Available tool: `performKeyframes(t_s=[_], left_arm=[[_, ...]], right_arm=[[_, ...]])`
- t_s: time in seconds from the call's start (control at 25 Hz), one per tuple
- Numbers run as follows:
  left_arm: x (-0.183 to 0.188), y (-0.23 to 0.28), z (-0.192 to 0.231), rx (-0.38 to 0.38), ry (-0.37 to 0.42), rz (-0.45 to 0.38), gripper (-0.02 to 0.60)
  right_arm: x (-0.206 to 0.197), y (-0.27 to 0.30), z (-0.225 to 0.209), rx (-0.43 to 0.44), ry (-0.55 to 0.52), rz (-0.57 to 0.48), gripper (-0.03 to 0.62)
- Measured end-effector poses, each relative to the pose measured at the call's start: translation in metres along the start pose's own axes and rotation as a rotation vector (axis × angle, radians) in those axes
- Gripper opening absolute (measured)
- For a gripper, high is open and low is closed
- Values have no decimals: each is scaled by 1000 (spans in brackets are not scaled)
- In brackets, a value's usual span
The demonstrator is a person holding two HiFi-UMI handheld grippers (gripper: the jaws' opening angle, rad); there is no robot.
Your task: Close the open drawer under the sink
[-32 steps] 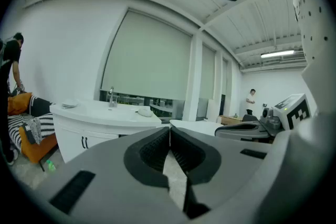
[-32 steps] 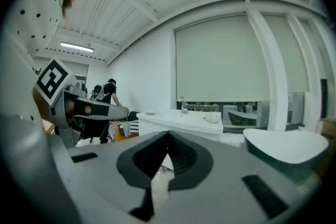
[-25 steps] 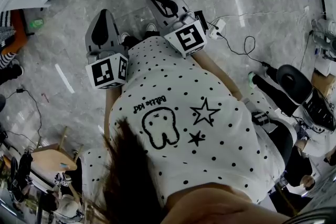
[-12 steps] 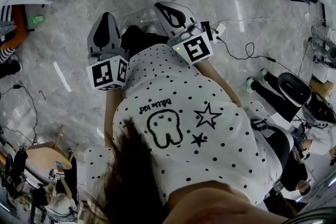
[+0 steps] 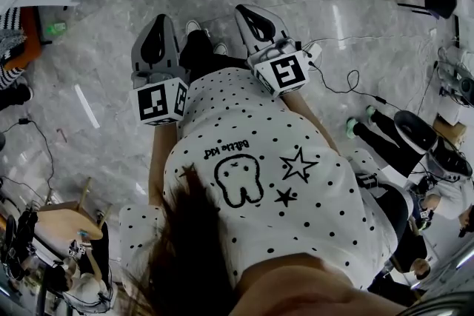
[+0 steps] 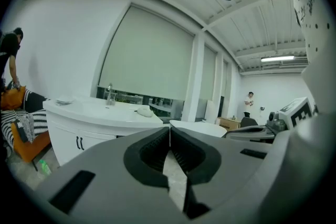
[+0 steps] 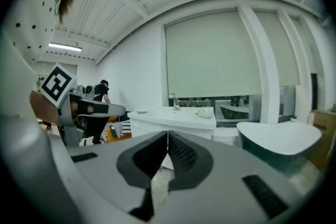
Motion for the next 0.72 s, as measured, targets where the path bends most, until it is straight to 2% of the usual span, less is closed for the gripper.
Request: performKeyframes(t_s=[0.2, 0.4, 0.56, 0.72], left_arm=[[9, 33, 35, -18, -18, 1, 10], [7, 65, 71, -38, -3, 7, 9], [7, 79, 87, -33, 1, 20, 9], [8, 89, 95, -1, -1, 27, 9]], right_arm=[[12, 53, -15, -46, 10, -14, 14], [8, 92, -19, -71, -1, -9, 14], [5, 108, -14, -33, -17, 16, 14], [9, 120, -17, 10, -89, 31, 14]])
Point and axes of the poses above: the fingertips, and each gripper's own axes: y forward along the fingers, z to its left, x out of its top, the point moved 2 cm from there along -y, backward along the fingers, and after that the axes turned 14 degrees about -z, right-handed, at the moved point
